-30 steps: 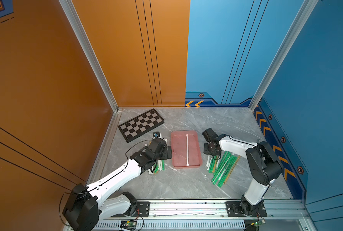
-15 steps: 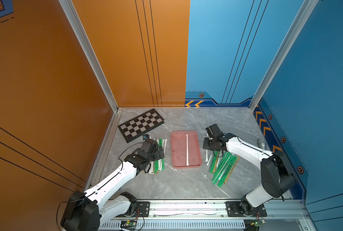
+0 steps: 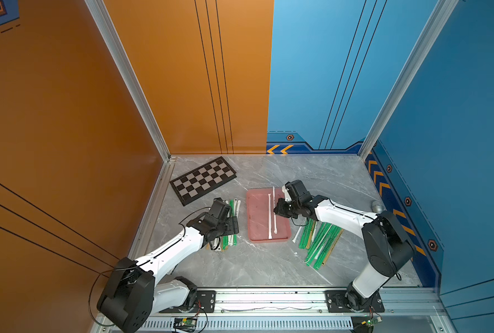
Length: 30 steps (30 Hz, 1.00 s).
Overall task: Put the straws into the storage box
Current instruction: Place the straw in the storage box, then pick up the straw from the center of the board.
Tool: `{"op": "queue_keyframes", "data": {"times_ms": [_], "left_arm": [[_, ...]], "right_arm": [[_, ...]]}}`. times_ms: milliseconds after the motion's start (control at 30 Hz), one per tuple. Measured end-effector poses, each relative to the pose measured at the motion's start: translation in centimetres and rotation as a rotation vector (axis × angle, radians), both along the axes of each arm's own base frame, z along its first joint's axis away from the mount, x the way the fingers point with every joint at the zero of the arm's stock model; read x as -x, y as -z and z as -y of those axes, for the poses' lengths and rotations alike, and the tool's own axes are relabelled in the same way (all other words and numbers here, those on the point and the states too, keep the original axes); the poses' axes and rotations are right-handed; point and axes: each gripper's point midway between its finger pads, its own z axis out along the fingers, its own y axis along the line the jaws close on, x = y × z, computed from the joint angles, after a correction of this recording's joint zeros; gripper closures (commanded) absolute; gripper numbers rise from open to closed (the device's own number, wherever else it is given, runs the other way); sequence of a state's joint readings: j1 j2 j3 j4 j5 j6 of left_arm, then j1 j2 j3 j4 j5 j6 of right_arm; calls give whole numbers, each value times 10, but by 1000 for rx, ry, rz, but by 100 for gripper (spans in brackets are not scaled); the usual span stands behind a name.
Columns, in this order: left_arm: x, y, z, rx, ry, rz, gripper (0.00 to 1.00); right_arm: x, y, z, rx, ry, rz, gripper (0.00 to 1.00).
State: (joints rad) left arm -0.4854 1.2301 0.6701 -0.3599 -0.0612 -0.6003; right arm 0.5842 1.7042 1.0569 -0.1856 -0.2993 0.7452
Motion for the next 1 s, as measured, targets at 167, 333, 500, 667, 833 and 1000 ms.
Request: {"op": "queue_keyframes", "data": {"times_ms": [167,333,500,667,833,1000], "left_arm": [[0,7,4,1,18,-32,36],[0,9,6,2,21,-43,45],[0,16,5,-8,16,-67,56],[-1,25,6,-15,0,-99,63],[-6,30,6,-22,-12,-119,68],[-6,33,6,-28,-17,-130,69]], "right_arm": [[5,17,-6,10,-18,-41,88],[4,15,-6,9,-17,-34,87],[-1,12,-9,5,-19,-23,85],[-8,18,-13,20,-30,-21,74],[-8,24,-10,41,-28,-21,68],[-9,24,-9,47,-26,-16,68]]}}
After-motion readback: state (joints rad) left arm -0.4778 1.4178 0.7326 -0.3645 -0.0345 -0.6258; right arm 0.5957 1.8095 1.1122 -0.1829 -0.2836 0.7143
